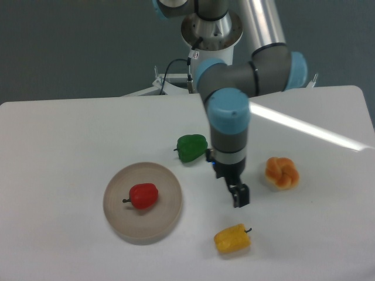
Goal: Place the red pepper on the plate
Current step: 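Lift the open gripper up and away from the plate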
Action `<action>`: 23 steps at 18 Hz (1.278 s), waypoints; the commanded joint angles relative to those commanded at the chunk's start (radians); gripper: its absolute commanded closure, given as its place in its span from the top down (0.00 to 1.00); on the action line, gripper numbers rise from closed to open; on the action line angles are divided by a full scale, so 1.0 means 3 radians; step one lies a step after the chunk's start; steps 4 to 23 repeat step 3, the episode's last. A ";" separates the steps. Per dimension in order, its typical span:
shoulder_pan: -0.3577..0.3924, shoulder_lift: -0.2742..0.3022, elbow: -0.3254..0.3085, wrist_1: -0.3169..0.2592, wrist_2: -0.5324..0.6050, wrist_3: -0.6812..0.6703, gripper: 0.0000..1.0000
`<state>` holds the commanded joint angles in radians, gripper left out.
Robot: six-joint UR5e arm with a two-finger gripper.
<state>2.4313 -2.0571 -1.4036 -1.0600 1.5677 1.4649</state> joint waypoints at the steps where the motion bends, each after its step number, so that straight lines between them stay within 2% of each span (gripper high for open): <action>1: 0.0021 0.0000 0.0000 0.0000 0.0000 0.0026 1.00; 23: 0.0031 -0.0005 -0.0015 0.0005 0.0000 0.0046 1.00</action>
